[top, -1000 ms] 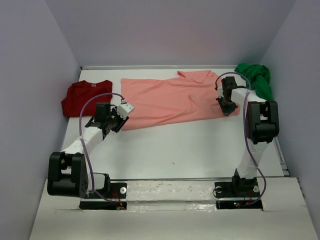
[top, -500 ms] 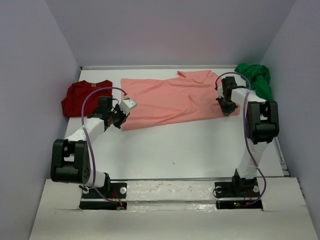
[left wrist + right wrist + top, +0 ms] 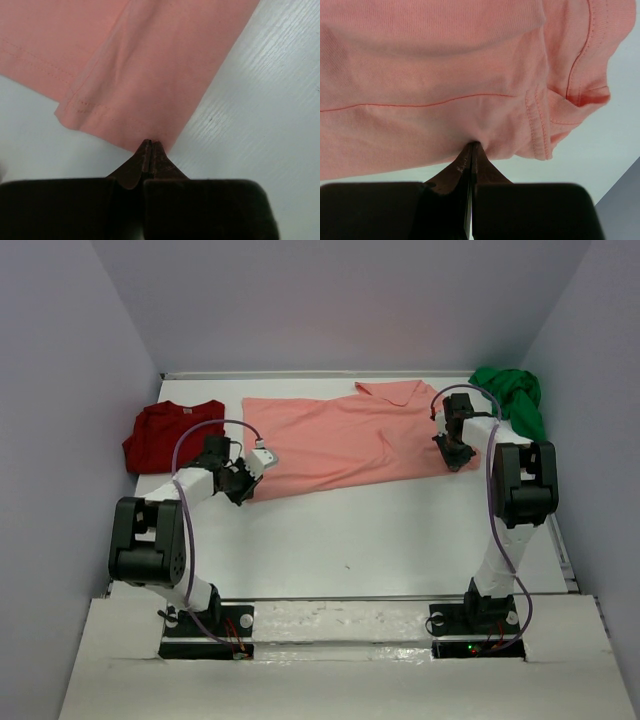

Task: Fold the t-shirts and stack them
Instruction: Fold the tshirt

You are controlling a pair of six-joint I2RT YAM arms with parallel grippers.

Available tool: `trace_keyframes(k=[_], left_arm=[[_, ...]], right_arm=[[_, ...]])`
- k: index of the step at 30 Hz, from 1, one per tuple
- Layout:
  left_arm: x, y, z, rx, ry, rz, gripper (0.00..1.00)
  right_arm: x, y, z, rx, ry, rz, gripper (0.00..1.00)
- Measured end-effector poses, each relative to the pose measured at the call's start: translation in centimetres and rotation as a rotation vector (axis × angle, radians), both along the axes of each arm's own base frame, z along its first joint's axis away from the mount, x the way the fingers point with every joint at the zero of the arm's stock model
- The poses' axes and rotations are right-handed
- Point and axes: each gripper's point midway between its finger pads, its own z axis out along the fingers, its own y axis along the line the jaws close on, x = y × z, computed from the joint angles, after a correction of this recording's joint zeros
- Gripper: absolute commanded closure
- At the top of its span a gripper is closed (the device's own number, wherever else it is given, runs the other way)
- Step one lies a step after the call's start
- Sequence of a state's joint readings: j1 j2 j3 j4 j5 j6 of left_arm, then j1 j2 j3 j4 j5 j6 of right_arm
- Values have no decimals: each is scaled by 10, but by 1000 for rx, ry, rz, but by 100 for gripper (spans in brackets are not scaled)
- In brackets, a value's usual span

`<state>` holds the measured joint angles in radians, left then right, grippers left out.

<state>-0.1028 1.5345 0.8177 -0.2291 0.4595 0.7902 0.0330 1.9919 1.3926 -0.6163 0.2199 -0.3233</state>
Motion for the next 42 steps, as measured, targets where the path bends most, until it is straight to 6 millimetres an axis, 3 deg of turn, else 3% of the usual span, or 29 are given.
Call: trace_keyframes(k=[4, 19, 29, 33, 42], left_arm=[[-2, 0, -11, 1, 35, -4, 100], [26, -3, -9, 2, 26, -8, 100], [28, 4, -11, 65, 9, -52, 100], [22, 10, -11, 97, 3, -60, 100], [-17, 25, -12, 159, 81, -69, 100]], right_arm=[[0, -1, 0, -4, 1, 2, 100], [0, -8, -1, -47, -2, 17, 100], [-4, -13, 0, -78, -18, 32, 100], [-9, -13, 0, -83, -21, 36, 100], [-35, -21, -3, -114, 17, 35, 100]])
